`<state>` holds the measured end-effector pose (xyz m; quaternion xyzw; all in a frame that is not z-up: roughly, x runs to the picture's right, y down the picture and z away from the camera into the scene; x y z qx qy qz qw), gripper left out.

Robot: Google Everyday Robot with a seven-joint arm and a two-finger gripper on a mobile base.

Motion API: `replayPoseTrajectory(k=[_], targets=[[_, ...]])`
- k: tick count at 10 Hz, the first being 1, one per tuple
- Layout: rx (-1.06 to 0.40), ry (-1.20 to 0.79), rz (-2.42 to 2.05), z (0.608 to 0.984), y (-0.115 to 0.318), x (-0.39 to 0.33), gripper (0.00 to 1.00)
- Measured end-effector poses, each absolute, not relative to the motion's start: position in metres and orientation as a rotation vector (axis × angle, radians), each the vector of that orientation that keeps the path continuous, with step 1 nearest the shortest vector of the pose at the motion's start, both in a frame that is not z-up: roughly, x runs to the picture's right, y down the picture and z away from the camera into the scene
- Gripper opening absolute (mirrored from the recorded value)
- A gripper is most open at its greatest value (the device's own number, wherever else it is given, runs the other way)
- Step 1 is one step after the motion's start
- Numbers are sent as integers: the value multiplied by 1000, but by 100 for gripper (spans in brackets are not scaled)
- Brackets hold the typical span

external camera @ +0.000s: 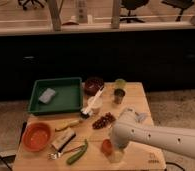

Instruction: Place apple in red bowl

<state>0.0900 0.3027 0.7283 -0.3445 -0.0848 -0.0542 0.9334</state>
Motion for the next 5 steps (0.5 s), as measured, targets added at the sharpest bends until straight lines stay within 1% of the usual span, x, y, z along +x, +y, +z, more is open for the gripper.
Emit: replayPoseTrajectory(k=[2, 4, 5], targets=[[-707, -185, -127, 729, 304, 86, 79], [-707, -194, -146, 730, 305, 80, 66], [-705, -195, -155, 731, 305, 79, 55]])
